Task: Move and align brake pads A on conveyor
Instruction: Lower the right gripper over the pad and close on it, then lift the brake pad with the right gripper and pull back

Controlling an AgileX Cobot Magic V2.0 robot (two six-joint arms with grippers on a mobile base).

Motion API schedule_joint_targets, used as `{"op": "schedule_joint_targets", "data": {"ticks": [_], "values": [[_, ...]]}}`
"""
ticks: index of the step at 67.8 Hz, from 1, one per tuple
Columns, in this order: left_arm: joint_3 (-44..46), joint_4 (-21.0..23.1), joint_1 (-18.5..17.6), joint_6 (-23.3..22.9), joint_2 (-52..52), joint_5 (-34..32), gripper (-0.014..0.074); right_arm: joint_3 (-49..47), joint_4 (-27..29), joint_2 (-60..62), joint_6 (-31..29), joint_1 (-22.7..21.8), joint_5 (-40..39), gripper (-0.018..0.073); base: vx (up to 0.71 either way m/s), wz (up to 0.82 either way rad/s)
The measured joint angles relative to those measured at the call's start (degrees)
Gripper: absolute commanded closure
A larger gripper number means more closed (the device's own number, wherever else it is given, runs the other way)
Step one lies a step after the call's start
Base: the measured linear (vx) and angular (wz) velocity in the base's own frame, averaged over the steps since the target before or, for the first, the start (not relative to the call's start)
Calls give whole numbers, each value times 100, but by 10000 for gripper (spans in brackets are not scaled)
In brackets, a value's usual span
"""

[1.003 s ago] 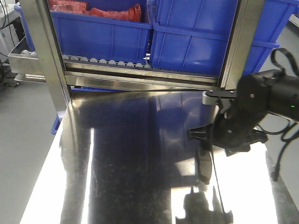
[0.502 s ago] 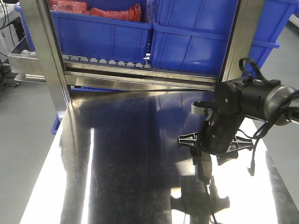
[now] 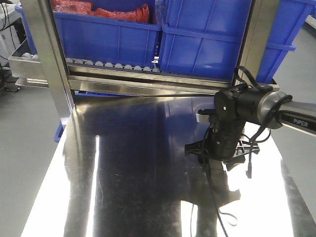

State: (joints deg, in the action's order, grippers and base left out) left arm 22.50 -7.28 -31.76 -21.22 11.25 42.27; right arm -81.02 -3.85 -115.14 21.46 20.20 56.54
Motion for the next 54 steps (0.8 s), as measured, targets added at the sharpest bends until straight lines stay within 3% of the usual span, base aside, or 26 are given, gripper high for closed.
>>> {"op": "schedule_joint_targets", "data": {"ticks": [18,26,40,54], "values": [[0,0,0,0,0,0,602,-35,-20,-155,-116,0,-38,129,0,0],[0,0,0,0,0,0,602,-35,-20,-155,-126,0,-70,246,0,0],[0,0,0,0,0,0,602,-35,-24,-159,-126,0,-70,566,0,0],[0,0,0,0,0,0,602,144,-20,39,-126,0,-147,569,0,0]]}}
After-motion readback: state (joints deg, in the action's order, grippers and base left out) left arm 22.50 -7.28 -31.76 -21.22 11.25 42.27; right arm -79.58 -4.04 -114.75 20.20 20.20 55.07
